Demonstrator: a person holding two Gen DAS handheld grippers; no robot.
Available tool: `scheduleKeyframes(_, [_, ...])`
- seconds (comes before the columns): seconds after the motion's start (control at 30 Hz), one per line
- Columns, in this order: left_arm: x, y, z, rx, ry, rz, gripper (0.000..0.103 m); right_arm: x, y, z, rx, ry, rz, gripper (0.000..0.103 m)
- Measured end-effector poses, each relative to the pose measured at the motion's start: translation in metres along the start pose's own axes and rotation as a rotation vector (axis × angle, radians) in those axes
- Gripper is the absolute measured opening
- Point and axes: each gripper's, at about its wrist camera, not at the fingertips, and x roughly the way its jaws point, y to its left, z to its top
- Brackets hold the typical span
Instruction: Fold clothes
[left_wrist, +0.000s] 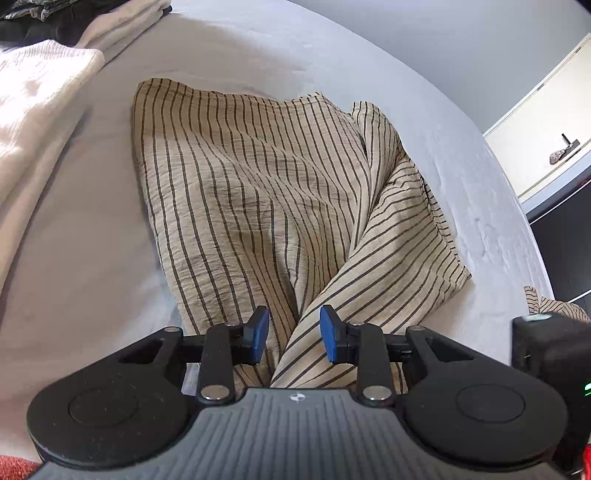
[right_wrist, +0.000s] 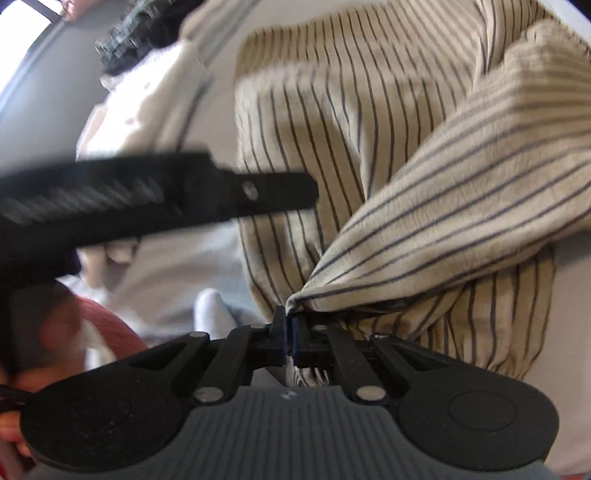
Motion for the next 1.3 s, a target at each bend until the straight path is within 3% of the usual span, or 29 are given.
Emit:
scheduleKeyframes(0.17, [0.005,0.0,-0.002,0.005,0.024,0.014,0.034,0.007,0.0,-0.006,0.0,0.007,-0.029,0.005])
scheduleKeyframes(0.27, [0.005,0.0,-0.002,0.001,0.024,0.019,0.034,-0.004,0.002,-0.008,-0.006,-0.012,-0.019,0.015])
scheduleKeyframes(0.3, [0.004,0.0,-0.003,-0.001,0.022,0.02,0.034,-0.011,0.002,-0.009,-0.011,-0.021,-0.016,0.023])
scheduleKeyframes(0.47, [0.001,0.0,-0.003,-0.009,0.005,0.029,0.034,-0.054,-0.007,-0.015,-0.018,-0.074,-0.019,0.032])
scheduleKeyframes(0.63, [-0.002,-0.009,0.007,0.039,-0.029,0.11,0.034,-0.102,-0.048,-0.018,0.054,-0.157,-0.084,0.032])
scheduleKeyframes(0.73, [-0.001,-0.014,0.024,0.107,-0.071,0.208,0.034,-0.123,-0.087,-0.014,0.156,-0.213,-0.172,0.032])
scheduleKeyframes(0.87, [0.01,-0.013,0.059,0.109,-0.134,0.296,0.034,-0.144,-0.143,0.002,0.326,-0.288,-0.241,0.037])
scheduleKeyframes(1.03, [0.034,-0.001,0.091,0.085,-0.163,0.341,0.034,-0.153,-0.201,0.026,0.449,-0.317,-0.366,0.038])
scheduleKeyframes(1.2, [0.053,0.02,0.096,0.067,-0.166,0.377,0.034,-0.137,-0.23,0.041,0.512,-0.274,-0.391,0.038])
scheduleKeyframes(1.27, [0.058,0.028,0.098,0.058,-0.149,0.38,0.034,-0.141,-0.221,0.047,0.482,-0.286,-0.388,0.035])
scheduleKeyframes(1.3, [0.058,0.03,0.098,0.057,-0.15,0.377,0.034,-0.143,-0.215,0.05,0.465,-0.293,-0.387,0.023])
